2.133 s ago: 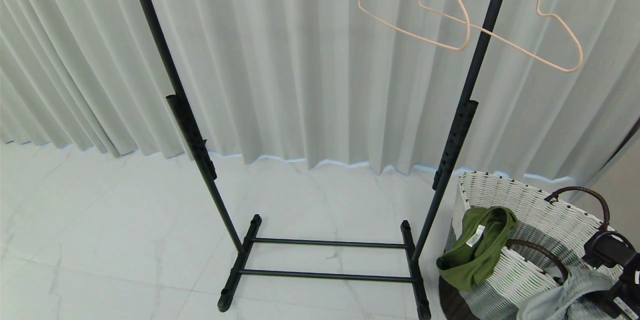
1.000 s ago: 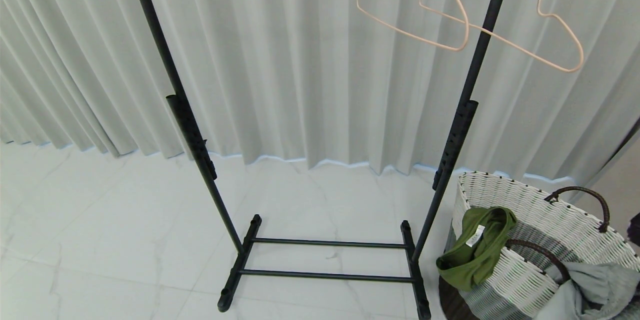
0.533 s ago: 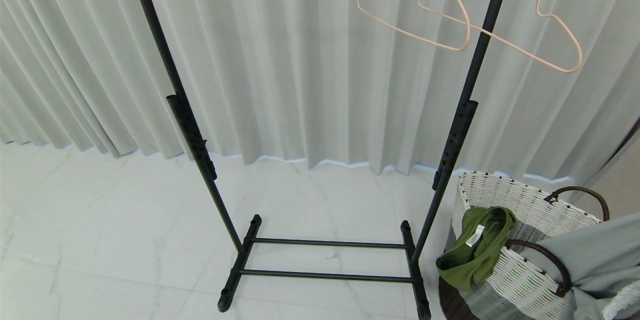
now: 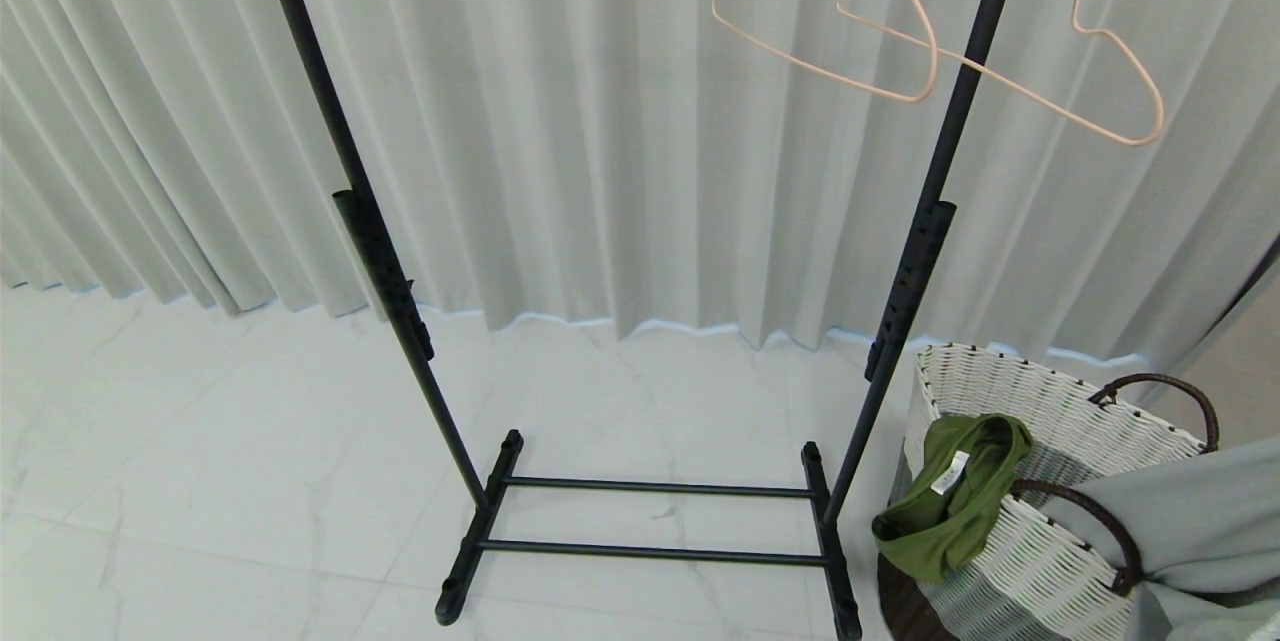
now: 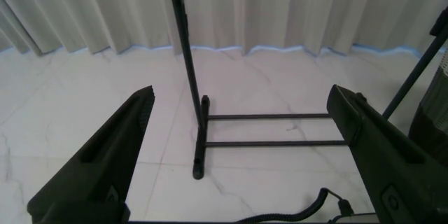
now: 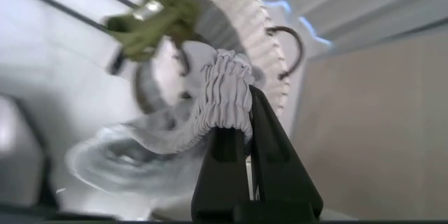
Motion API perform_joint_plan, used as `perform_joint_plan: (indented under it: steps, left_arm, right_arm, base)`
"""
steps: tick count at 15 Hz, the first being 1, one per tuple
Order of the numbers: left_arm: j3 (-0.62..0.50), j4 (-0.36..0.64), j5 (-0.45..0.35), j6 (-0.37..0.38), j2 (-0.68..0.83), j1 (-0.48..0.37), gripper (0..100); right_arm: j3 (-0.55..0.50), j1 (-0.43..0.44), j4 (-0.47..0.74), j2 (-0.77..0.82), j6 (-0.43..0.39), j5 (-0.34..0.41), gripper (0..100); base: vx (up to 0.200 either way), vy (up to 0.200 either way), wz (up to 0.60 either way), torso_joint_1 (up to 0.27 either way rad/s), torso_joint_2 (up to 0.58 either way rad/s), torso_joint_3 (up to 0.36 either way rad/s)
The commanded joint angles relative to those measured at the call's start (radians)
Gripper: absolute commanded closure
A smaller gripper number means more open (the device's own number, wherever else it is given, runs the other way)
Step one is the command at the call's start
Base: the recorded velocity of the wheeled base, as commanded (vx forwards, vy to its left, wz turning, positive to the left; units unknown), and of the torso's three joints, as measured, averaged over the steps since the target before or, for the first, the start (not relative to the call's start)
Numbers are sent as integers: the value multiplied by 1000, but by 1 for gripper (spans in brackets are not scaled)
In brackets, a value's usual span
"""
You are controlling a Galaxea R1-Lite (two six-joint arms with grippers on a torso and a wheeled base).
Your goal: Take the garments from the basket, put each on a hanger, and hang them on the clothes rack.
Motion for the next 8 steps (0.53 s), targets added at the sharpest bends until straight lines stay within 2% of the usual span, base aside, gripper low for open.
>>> perform_joint_plan:
  steps: [1,3,6,8]
  left_arm:
    - [0,0,0,0,0,0,0]
    - [0,0,0,0,0,0,0]
    - [0,0,0,0,0,0,0]
    - [0,0,0,0,0,0,0]
  right_arm:
    - [-40,62,22,6,19,0,100]
    - [-57,99,59,4,19,1,100]
    - [-153,212,171,12,33,1,100]
    - [-198,349,228,19,73,1,100]
  base:
    - [0,0,0,0,0,0]
    - [0,0,0,0,0,0]
    - [0,0,0,0,0,0]
    - [0,0,0,0,0,0]
